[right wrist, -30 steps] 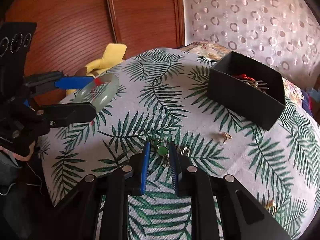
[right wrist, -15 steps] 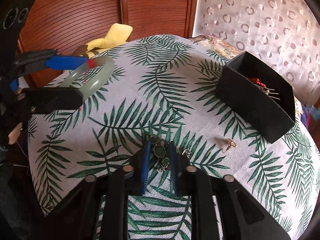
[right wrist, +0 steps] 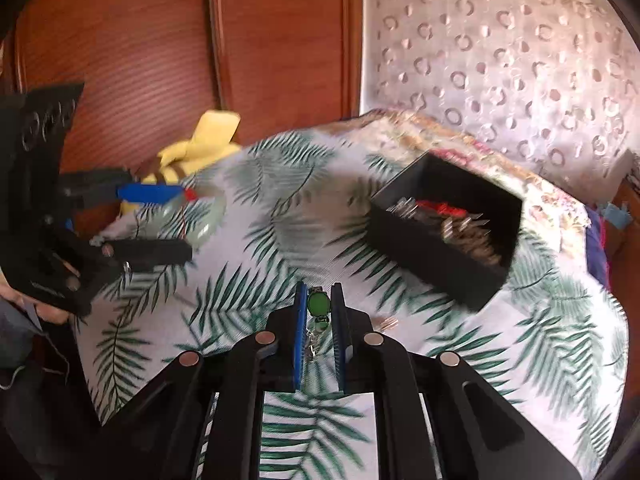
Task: Organize jewelry
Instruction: 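Grasp the green pendant with right while left holds the jade bangle raised, then drop the jade bangle into the black box with left while right drops the green pendant in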
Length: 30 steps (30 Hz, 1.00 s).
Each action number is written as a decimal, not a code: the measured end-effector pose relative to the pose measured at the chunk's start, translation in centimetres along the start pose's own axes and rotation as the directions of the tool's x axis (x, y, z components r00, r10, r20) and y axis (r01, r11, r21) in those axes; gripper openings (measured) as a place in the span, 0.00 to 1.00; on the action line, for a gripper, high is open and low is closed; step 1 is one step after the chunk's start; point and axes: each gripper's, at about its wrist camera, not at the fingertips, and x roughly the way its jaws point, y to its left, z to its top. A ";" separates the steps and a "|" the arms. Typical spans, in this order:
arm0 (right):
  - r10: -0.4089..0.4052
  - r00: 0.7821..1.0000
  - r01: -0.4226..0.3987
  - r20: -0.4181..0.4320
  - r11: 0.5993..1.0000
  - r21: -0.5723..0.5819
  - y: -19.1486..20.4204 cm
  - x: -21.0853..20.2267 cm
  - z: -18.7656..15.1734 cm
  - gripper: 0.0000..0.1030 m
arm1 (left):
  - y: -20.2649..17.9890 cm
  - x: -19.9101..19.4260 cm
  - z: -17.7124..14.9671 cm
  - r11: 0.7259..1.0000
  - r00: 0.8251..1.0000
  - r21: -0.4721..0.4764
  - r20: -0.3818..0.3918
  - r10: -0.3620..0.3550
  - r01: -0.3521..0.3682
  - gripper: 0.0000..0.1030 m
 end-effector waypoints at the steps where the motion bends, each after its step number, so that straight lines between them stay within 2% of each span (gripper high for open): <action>1: -0.009 1.000 0.009 0.009 1.000 0.002 -0.3 -0.3 0.4 0.13 | -0.1 0.1 0.3 1.000 1.000 0.004 0.003 0.001 -0.001 0.67; 8: -0.086 0.994 0.085 0.062 0.996 0.024 -3.7 -2.2 3.8 0.13 | -0.8 1.3 2.5 1.000 1.000 0.030 0.017 -0.008 0.007 0.67; 17: -0.166 0.984 0.160 0.066 0.984 0.080 -8.1 -0.6 6.9 0.13 | -2.0 3.3 5.5 0.998 1.000 0.061 0.022 -0.016 0.015 0.67; 30: -0.189 0.982 0.187 0.006 0.973 0.137 -10.7 2.8 7.0 0.13 | -3.7 7.4 9.4 0.995 1.000 0.100 0.008 -0.005 0.004 0.67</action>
